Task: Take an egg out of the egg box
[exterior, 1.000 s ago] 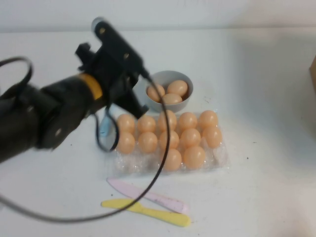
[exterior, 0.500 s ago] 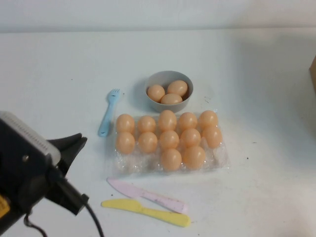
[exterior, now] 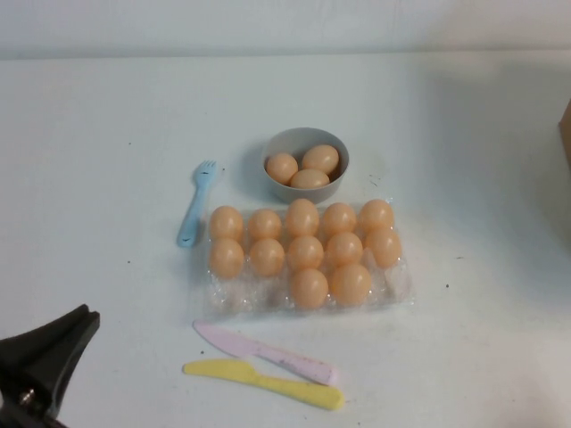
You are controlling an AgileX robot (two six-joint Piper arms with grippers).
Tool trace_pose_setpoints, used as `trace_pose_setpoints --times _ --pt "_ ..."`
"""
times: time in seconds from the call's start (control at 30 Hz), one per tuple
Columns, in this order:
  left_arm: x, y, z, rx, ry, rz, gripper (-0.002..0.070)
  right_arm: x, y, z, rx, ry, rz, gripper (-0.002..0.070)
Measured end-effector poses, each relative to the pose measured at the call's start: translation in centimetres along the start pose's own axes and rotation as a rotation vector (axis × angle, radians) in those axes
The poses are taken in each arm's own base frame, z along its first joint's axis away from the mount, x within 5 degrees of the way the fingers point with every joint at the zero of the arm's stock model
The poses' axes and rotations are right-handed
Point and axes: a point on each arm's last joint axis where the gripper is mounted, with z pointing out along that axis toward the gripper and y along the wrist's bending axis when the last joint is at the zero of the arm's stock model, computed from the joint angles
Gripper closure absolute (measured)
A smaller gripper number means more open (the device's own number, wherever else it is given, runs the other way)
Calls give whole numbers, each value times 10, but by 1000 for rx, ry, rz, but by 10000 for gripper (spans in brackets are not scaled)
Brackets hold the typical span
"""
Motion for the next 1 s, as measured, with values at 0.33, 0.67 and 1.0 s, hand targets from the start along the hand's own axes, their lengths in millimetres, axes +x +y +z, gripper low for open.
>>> trace_pose_setpoints --times 0.33,0.67,1.0 --pt "46 -7 -18 0 -1 -8 676 0 0 0 0 0 0 694" --pt "70 -4 -28 -66 160 7 677 0 0 0 0 0 0 694" --pt "65 11 -45 -371 32 -98 677 0 0 0 0 0 0 694"
